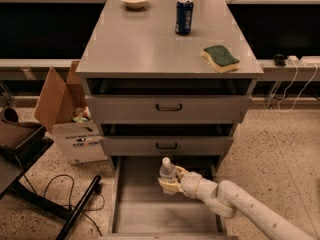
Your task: Place blue plastic bottle into bottom drawer
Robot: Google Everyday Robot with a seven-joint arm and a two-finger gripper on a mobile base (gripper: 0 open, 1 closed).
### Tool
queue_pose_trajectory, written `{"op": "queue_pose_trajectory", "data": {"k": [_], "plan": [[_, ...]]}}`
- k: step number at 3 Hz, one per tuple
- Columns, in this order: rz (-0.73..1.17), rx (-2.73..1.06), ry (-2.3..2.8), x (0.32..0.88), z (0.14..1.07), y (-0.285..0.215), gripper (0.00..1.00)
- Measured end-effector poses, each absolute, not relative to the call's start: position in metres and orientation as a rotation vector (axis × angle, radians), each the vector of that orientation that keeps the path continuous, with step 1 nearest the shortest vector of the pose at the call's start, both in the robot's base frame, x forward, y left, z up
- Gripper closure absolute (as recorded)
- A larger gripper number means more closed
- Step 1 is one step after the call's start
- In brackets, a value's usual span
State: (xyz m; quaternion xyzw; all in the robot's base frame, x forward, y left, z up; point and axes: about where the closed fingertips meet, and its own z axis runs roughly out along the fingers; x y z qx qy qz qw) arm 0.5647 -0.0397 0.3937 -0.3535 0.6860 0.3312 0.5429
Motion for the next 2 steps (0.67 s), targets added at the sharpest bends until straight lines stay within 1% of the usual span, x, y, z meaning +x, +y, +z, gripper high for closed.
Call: {"op": "queue_pose_trajectory", "data": {"k": [1,2], "plan": [[0.87,-0.856,1.616,0.572,0.343,-0.034,1.0],[0.997,-0.903,1.583,0.565,0.283,-0.019,1.0]]}}
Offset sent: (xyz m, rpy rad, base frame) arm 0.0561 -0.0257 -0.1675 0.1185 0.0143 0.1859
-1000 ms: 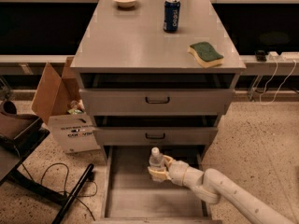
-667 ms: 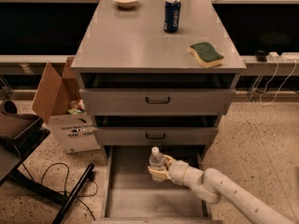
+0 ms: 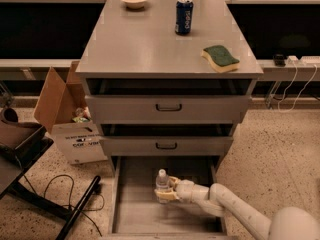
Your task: Place blue plastic bottle into bottom drawer
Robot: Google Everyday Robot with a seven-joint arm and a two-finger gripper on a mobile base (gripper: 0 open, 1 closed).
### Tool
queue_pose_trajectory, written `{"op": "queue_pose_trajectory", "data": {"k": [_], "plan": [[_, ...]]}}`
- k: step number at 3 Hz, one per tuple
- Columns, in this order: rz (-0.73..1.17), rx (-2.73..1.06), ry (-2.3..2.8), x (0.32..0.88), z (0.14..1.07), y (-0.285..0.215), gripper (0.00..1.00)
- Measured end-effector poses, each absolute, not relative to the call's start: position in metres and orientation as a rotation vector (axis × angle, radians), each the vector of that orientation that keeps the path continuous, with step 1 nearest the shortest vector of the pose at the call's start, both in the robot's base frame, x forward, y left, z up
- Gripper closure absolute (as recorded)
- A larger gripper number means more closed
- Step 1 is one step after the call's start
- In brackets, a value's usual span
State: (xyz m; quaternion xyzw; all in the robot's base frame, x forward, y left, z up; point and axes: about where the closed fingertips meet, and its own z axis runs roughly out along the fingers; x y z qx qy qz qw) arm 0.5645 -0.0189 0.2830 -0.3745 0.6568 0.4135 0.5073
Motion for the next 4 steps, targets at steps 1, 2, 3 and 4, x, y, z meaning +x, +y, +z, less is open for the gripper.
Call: {"op": "queue_pose_trajectory", "data": {"k": [1,2,3,4], "plan": [[1.077,-0.964,1.514,0.564,0.245,-0.006,1.0],[1.093,-0.993,1.453,0.576,0.222,-0.007,1.0],[1.022,-1.009,1.409,0.601,0.213,-0.021,1.0],[0.94,-1.02,1.39,0.61,0.204,-0.033,1.0]]}}
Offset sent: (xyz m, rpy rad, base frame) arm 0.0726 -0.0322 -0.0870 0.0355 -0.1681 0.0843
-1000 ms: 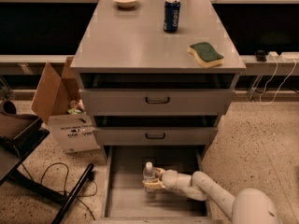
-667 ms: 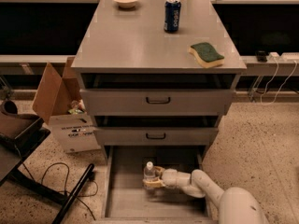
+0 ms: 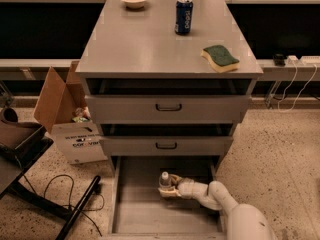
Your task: Place blue plastic bottle into bottom drawer
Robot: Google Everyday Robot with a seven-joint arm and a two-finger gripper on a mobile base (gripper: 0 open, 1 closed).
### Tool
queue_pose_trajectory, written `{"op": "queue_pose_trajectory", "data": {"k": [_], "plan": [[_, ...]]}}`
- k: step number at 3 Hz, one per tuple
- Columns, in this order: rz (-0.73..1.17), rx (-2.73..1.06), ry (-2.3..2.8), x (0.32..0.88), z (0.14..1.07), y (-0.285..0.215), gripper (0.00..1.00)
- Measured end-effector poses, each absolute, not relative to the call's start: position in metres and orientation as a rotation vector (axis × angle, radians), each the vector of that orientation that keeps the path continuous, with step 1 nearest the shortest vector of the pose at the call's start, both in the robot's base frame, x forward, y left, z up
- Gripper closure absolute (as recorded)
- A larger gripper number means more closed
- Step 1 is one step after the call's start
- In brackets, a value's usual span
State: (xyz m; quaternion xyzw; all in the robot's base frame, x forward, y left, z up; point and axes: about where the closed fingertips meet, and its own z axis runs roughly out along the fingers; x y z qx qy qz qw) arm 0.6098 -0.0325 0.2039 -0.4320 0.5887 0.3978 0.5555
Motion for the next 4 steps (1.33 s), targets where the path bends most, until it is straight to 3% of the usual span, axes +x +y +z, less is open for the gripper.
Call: {"op": "queue_pose_trajectory", "data": {"k": [1,4], "plan": [[0.933,-1.024,1.386,0.6102,0.2034,-0.0322,0.82],[0.933,-1.024,1.386,0.6102,0.2034,-0.0322,0.13]]}}
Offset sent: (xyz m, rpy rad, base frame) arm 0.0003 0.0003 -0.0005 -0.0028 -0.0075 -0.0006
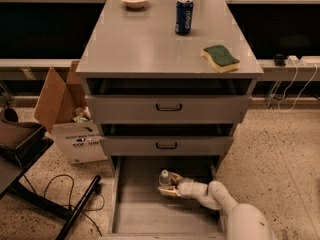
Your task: Place blue plastic bottle into bottom drawer
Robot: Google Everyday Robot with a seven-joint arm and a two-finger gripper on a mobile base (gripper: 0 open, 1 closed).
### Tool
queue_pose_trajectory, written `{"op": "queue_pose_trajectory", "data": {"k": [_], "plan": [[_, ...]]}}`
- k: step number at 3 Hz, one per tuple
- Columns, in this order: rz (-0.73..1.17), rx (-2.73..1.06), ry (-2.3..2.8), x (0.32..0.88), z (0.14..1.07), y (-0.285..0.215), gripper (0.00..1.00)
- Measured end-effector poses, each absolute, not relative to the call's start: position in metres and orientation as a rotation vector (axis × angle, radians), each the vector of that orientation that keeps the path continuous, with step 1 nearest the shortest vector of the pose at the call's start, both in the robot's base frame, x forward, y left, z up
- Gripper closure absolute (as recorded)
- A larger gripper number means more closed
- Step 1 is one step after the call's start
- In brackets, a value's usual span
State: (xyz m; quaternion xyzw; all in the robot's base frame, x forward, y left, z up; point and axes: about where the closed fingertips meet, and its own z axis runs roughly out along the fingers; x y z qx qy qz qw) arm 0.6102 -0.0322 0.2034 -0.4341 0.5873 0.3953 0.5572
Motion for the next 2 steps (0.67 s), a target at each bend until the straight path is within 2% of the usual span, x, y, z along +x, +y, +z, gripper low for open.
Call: {"op": "queue_pose_trajectory", "data": {"k": [1,2], "plan": [[0.933,-1.025,1.386,0.6101,0.2034,-0.032,0.0],[0.932,-1.027,1.385,0.6095,0.206,-0.0334,0.0]]}}
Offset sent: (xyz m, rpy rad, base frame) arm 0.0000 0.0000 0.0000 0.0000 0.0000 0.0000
